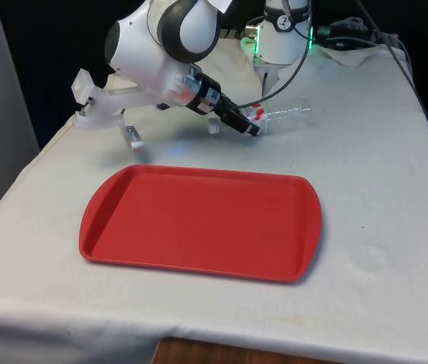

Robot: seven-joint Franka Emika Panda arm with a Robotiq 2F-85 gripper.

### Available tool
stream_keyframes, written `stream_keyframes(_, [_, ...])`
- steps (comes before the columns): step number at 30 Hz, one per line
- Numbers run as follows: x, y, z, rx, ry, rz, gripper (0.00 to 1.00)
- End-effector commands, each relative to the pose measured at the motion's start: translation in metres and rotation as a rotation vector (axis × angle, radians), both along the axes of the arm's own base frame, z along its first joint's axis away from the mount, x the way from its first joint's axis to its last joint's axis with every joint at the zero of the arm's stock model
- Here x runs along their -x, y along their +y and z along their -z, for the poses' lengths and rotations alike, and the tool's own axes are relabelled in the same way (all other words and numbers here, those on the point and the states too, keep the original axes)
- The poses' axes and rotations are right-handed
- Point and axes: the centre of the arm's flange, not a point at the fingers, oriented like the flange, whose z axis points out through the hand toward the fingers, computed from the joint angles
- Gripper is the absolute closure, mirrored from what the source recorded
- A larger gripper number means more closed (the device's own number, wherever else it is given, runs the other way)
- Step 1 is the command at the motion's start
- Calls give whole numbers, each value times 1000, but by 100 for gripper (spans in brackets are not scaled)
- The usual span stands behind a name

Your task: Place the bottle upright on the tray.

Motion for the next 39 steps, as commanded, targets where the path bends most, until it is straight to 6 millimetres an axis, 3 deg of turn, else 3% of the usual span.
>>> stream_keyframes(1, [0,1,0,-1,1,0,0])
stream_keyframes(8, [0,0,0,-1,0,0,35])
stream_keyframes(17, [1,0,-5,-18,11,0,62])
stream_keyframes(22, [1,0,-3,-15,10,0,67])
stream_keyframes(33, [0,0,-20,-14,24,1,67])
stream_keyframes(34, [-1,0,-15,-18,20,2,67])
stream_keyframes(39, [-2,0,-37,-13,33,4,67])
